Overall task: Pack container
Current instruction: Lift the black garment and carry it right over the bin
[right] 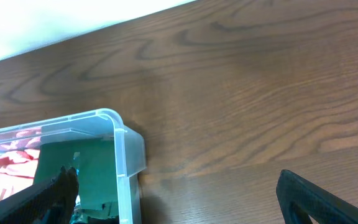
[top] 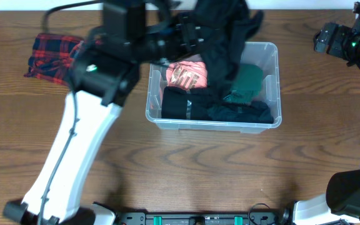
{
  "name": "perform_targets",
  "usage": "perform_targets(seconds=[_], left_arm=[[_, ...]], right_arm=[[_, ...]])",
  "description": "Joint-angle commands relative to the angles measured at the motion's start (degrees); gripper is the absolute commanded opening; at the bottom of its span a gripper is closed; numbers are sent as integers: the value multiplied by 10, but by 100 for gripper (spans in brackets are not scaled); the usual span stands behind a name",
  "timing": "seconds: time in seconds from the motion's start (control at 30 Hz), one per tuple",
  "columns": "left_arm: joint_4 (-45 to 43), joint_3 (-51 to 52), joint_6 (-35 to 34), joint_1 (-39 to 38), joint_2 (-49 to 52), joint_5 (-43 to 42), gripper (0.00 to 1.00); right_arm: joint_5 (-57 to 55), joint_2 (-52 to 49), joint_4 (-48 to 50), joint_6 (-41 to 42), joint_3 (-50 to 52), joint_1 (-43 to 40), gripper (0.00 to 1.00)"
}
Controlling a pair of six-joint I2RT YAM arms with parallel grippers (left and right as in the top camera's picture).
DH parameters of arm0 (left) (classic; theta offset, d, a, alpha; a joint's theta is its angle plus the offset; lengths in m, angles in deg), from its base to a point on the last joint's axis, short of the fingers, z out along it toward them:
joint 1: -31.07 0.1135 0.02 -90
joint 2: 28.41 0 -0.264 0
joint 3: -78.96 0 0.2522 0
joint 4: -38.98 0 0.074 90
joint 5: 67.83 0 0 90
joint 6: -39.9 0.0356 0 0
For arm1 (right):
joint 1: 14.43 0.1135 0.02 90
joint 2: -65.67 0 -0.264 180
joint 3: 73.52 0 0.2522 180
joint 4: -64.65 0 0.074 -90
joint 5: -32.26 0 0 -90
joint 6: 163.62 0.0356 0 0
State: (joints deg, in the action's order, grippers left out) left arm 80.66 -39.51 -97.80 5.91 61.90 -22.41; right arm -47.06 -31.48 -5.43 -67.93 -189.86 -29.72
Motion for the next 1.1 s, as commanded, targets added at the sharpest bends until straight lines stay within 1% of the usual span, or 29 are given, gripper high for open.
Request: perform_targets(seconds=[0.0,0.1,0.27,0.5,0.57,0.7,0.83,1.07], left_arm=[[-51,-24,-35,-23,8,-13,6],[-77,-24,-38,-36,28,-12,6],[-92,-23,-38,-56,62,3,6],[-168,-23,-62,-74,120,5,6],[-174,-22,-64,-74,133,10,6],[-174,-13,-61,-74,150,23,6],[-177,1,-39,-74,168,37,6],[-225,9,-34,-74,190,37,6]], right_arm=[[0,-6,-1,7,-7,-1,99],[0,-6,0,7,-7,-1,99],[0,-6,0,7,-7,-1,99],[0,-6,-1,7,-7,-2,99],[0,-6,0,7,-7,-2,99],[0,-6,0,7,-7,-2,99],[0,-6,0,7,-7,-2,99],[0,-6,-1,7,-7,-2,99]])
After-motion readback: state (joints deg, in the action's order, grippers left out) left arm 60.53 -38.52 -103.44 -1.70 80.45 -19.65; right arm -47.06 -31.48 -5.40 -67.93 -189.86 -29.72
